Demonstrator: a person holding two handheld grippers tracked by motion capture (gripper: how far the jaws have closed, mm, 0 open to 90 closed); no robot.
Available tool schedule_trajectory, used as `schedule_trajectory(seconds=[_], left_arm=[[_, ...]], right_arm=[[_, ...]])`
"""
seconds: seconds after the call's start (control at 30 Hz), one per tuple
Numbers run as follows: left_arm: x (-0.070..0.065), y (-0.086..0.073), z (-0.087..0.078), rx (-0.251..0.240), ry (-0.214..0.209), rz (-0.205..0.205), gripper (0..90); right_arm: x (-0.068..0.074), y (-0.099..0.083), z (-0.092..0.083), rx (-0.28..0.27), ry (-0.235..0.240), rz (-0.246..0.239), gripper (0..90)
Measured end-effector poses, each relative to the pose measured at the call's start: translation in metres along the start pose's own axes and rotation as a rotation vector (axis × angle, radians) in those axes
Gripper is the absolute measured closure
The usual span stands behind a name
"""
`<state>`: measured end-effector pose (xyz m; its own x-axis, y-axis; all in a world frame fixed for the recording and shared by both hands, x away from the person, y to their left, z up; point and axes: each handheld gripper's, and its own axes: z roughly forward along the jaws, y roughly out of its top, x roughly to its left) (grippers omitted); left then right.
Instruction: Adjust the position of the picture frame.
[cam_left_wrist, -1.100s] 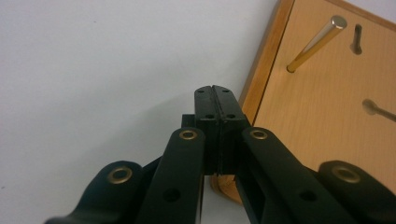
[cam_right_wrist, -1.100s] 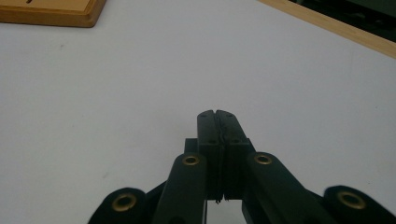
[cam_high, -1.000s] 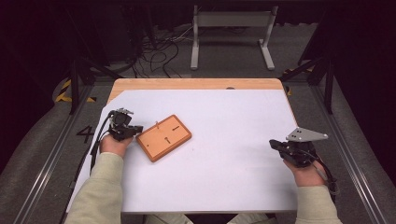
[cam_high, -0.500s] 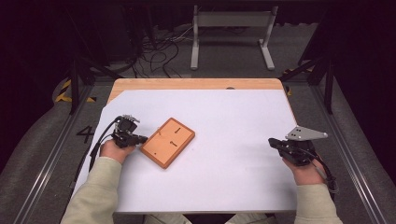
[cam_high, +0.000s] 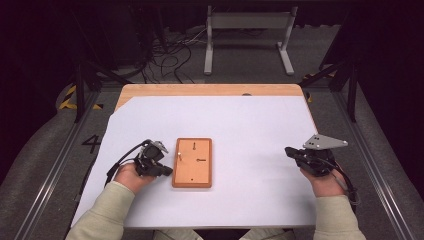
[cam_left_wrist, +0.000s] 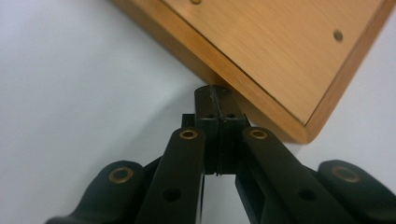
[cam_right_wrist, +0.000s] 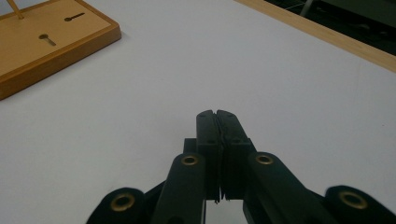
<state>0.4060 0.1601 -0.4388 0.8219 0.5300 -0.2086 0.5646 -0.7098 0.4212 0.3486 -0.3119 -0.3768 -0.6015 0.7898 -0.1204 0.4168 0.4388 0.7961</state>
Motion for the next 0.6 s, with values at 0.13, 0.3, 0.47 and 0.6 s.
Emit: schedule_trajectory(seconds=[0.13,0.3,0.47,0.6], left_arm=[[-0.011,0.006,0.005,0.018,-0.030,0.039,89.9],[-0.035,0.018,0.017,0.030,-0.067,0.122,89.9],[-0.048,0.026,0.022,0.053,-0.077,0.175,89.9],[-0.043,0.026,0.010,0.013,-0.061,0.153,89.8]], right_arm=[[0.000,0.000,0.000,0.001,0.000,0.003,88.4],[-0.001,-0.001,0.000,0.002,0.000,0.008,88.4],[-0.001,-0.001,0.000,0.004,0.001,0.008,88.4],[-0.001,-0.001,-0.001,0.000,0.000,0.010,88.4]])
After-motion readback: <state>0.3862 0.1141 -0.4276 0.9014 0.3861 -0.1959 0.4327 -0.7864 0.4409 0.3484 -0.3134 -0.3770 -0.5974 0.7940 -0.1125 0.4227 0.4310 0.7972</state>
